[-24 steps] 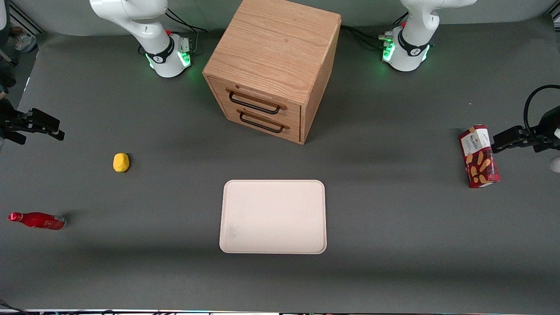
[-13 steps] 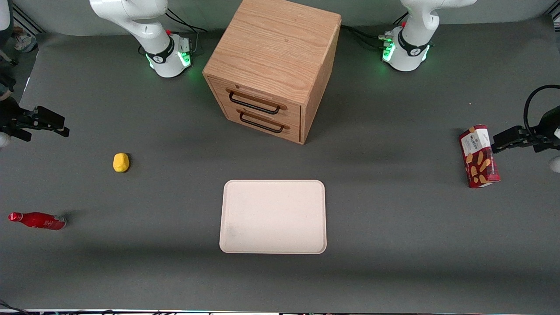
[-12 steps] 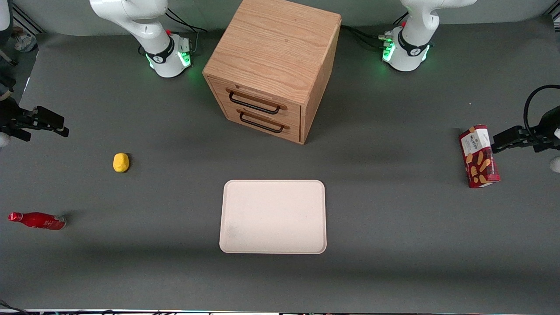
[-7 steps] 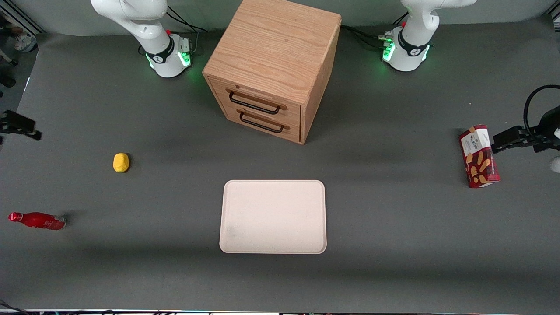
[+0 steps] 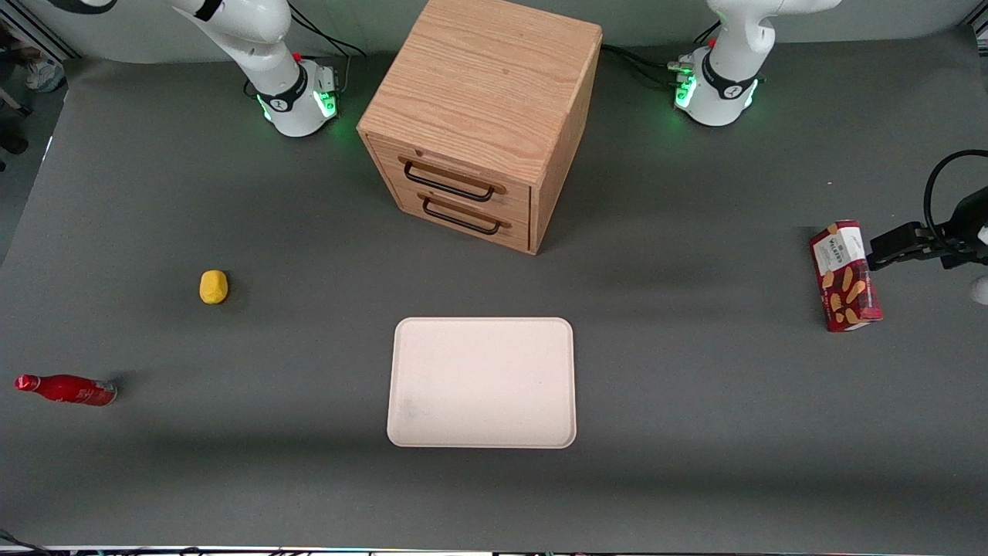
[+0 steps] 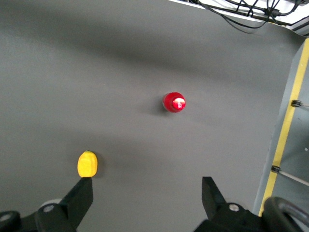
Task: Place coke bottle on tray
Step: 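Move the right gripper toward the red Coca-Cola bottle lying on the table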
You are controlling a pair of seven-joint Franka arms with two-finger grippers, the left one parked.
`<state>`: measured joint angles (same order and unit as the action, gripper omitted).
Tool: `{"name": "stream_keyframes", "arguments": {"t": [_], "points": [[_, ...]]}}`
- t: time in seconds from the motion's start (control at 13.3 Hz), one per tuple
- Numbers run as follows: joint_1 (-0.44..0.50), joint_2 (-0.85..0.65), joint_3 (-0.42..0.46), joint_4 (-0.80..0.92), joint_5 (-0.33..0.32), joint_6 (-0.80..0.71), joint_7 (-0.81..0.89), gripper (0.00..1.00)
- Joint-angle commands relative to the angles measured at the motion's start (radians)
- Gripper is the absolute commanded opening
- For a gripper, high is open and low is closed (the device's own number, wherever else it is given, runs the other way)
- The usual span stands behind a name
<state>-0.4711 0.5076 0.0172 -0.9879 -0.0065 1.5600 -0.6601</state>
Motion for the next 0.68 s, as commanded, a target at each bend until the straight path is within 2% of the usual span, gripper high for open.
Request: {"name": "stream_keyframes", "arguments": {"t": [0.0,0.23,0.45,0.6], "points": [[-0.060,0.107,0.046,0.138,-0.006,-0.031,-0.067,1.00],[-0.064,0.143,0.049,0.138,0.002,-0.006,-0.097,1.00],[-0.081,0.209,0.049,0.138,0.059,0.061,-0.141,1.00],[-0.080,0.226,0.043,0.130,0.057,0.089,-0.136,1.00]]}}
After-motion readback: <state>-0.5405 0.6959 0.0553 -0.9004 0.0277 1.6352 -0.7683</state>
